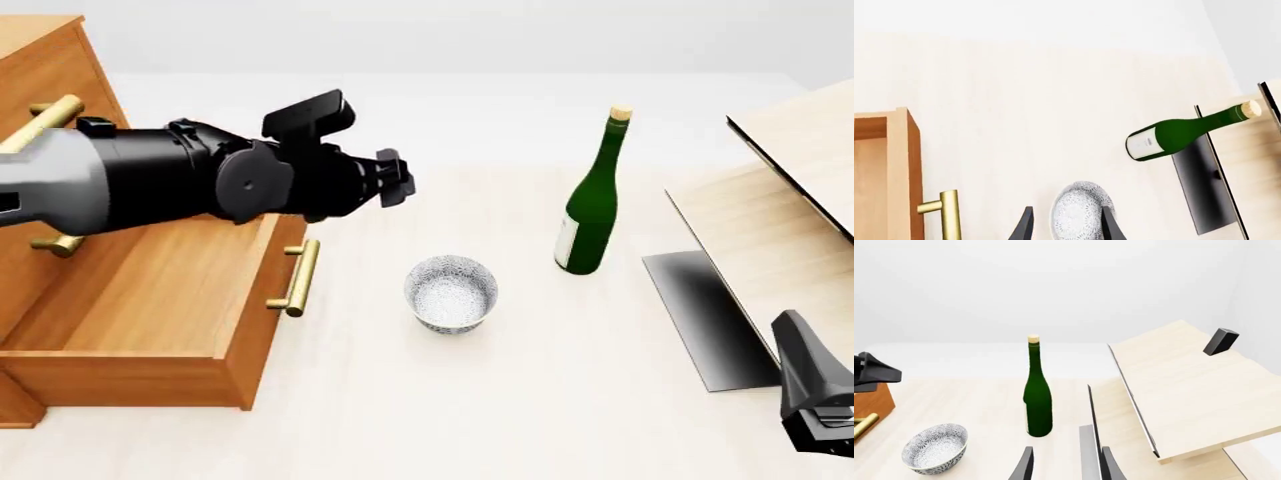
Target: Put the bowl in the bottom drawer of the cabinet and close it.
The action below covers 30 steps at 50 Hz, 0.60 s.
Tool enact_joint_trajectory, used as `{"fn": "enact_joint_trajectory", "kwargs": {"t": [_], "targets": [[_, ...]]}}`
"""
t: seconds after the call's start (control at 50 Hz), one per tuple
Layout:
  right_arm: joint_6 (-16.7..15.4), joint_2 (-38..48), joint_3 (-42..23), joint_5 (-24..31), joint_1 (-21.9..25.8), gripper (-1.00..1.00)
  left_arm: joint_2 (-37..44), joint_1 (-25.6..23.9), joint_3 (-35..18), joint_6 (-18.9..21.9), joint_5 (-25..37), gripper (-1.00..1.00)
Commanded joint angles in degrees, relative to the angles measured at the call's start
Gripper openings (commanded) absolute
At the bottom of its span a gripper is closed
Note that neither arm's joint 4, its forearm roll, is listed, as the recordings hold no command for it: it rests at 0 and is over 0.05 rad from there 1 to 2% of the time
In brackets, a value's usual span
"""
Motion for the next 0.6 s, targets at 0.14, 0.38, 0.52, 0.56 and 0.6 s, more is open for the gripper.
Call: {"fn": "enact_joint_trajectory", "kwargs": {"t": [0.14, 0.38, 0.52, 0.56, 0.6], "targets": [[0.0, 0.01, 0.0, 0.0, -0.01, 1.0, 3.36, 1.74, 3.91, -2.76, -3.36, 1.0], [0.0, 0.01, 0.0, 0.0, -0.01, 1.0, 7.08, 1.52, 4.26, -3.87, -5.37, 1.0], [0.0, 0.01, 0.0, 0.0, -0.01, 1.0, 8.49, 1.31, 4.31, -4.42, -6.14, 1.0], [0.0, 0.01, 0.0, 0.0, -0.01, 1.0, 8.76, 1.25, 4.24, -4.45, -6.24, 1.0], [0.0, 0.01, 0.0, 0.0, -0.01, 1.0, 9.05, 1.12, 4.25, -4.76, -6.45, 1.0]]}}
